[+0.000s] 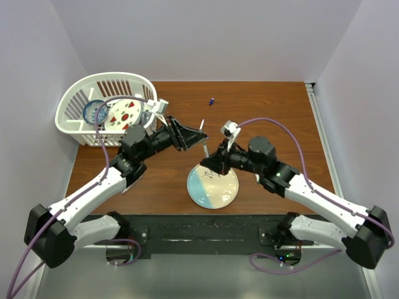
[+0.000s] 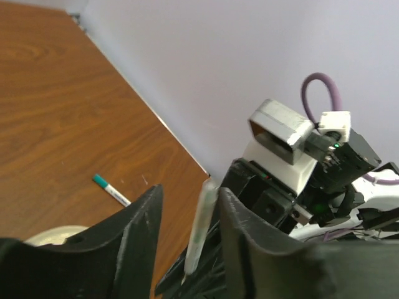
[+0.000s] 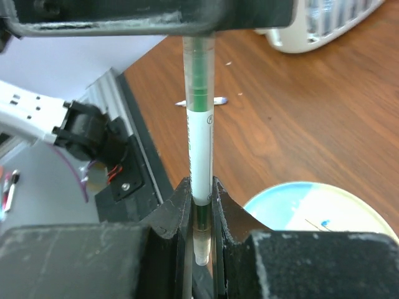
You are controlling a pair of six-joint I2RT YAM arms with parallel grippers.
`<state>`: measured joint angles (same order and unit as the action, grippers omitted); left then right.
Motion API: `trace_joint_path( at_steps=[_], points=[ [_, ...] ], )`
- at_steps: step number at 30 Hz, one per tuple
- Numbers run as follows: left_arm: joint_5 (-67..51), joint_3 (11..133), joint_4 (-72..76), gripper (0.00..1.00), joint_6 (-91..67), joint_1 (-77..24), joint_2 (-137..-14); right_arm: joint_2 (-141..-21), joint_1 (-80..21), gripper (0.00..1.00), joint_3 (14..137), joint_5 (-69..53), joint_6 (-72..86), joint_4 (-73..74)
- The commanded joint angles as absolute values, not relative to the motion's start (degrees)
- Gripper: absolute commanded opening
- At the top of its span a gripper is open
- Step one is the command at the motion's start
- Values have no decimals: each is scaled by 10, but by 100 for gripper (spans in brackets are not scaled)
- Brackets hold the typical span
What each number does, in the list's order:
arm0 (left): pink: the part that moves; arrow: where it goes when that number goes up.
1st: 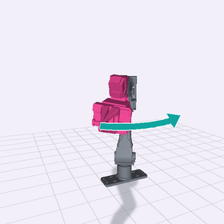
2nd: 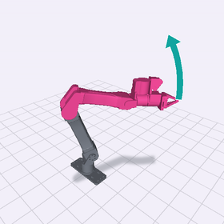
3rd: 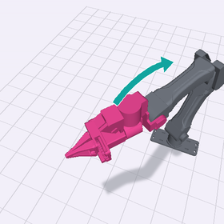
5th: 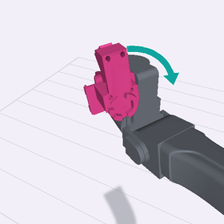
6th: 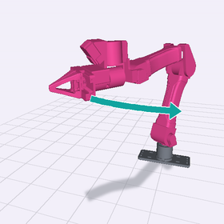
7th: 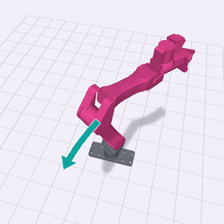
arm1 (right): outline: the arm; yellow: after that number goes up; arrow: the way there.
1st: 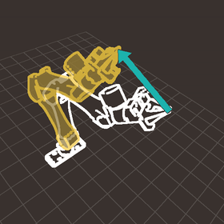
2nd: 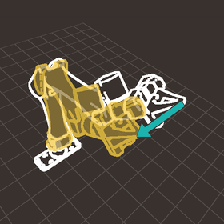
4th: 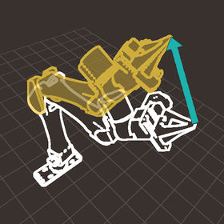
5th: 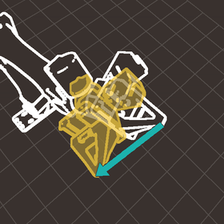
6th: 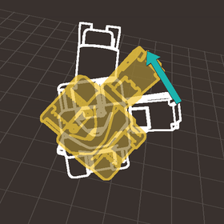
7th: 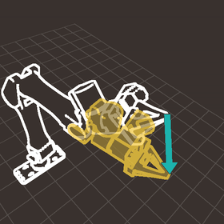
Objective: Insert the pens into the pen caps
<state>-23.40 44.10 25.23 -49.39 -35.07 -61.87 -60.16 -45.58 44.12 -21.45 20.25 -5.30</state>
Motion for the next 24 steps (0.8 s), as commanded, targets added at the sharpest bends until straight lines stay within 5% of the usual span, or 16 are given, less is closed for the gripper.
trace_joint_path(
  at_steps=[1, 2, 5, 13, 24],
  points=[
    [-293, 490, 133, 52, -468, -340, -650, -536, -446, 0, 402, -142, 220, -53],
    [-291, 493, 127, 56, -462, -336, -652, -527, -446, 0, 396, -132, 224, -36],
    [-283, 503, 104, 100, -441, -321, -646, -508, -446, 0, 397, -64, 236, 67],
    [-157, 523, -30, 100, -383, -270, -604, -607, -436, 1, 425, 142, 256, 250],
    [-5, 517, -143, 100, -260, -246, -559, -774, -403, 8, 478, 232, 231, 343]
  ],
)
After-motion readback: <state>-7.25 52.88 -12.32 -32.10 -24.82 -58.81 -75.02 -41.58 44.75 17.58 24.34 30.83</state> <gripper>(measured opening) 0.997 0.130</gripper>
